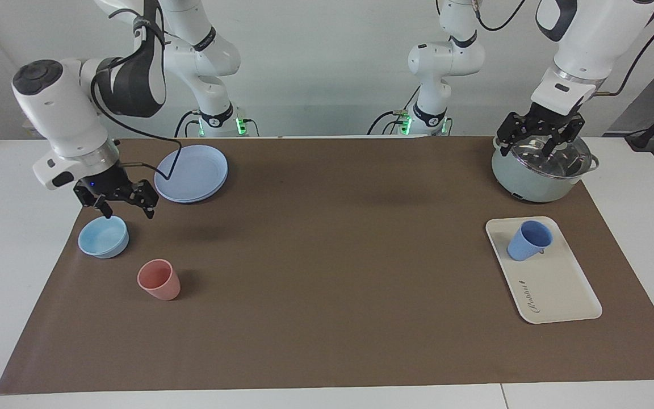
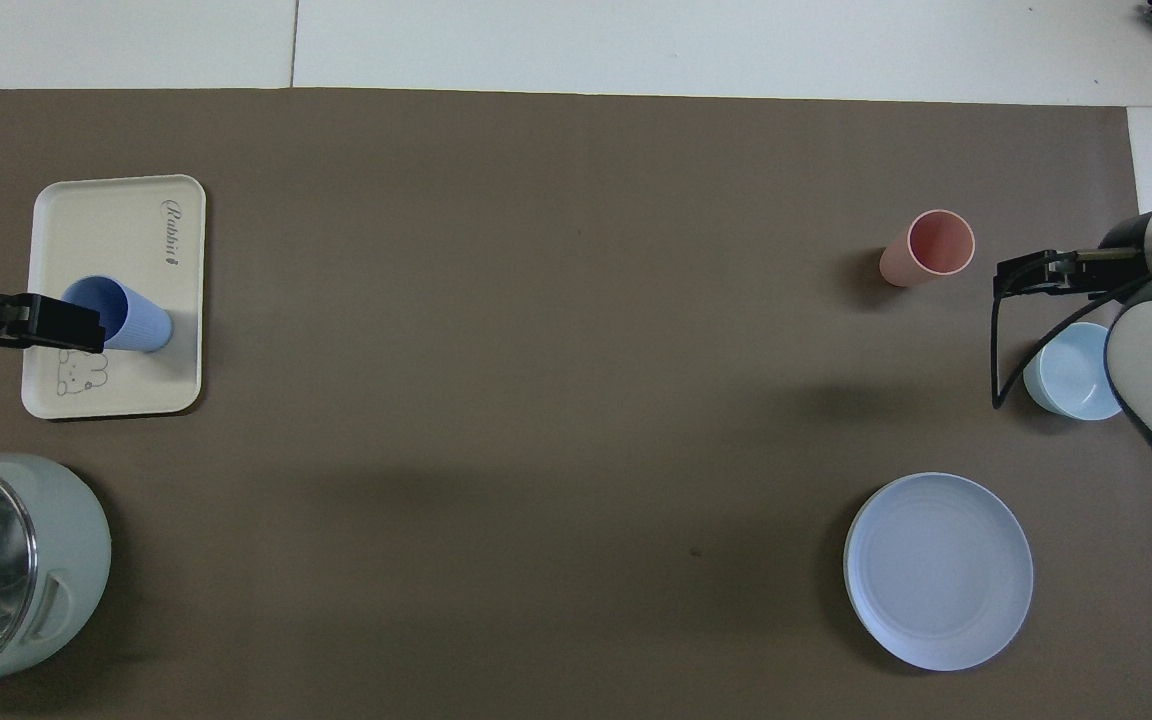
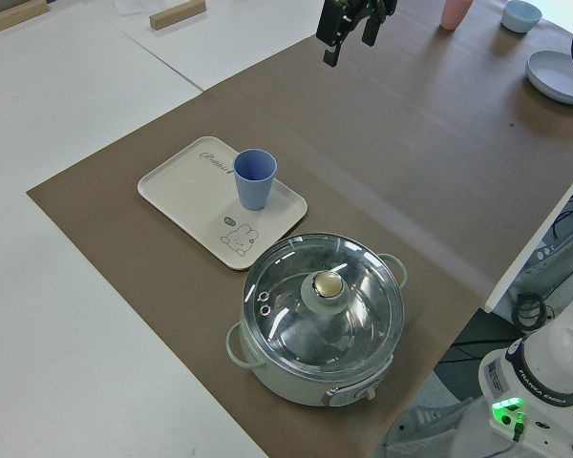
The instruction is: Place cup on tray
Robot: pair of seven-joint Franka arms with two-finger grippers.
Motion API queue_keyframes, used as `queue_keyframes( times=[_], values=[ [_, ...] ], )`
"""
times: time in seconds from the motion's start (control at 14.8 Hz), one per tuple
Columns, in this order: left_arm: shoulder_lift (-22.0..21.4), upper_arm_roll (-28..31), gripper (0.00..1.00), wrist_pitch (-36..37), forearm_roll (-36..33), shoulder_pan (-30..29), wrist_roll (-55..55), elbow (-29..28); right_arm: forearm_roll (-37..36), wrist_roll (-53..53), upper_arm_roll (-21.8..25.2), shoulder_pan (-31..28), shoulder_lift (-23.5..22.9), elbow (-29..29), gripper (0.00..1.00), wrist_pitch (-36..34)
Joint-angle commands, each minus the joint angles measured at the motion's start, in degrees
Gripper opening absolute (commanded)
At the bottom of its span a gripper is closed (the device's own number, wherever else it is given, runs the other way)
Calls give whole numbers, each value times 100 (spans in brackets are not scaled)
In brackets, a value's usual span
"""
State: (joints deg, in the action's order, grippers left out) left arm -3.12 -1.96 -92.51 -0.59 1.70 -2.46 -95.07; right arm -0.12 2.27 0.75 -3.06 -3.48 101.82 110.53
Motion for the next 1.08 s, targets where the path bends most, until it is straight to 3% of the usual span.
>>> queue_keyframes(
  times=[0.0, 0.47, 1.01],
  values=[
    [163, -24, 100, 286, -151, 49, -122, 253, -164, -209, -49, 112, 216, -231, 100, -565],
    [66, -94, 100, 146, -99, 84, -131, 41, -436, -209, -58, 306, 217, -1286, 100, -1692],
    [-22, -94, 100, -21, -55, 287, -61, -108, -313, -209, -67, 306, 392, -1358, 100, -2510]
  ],
)
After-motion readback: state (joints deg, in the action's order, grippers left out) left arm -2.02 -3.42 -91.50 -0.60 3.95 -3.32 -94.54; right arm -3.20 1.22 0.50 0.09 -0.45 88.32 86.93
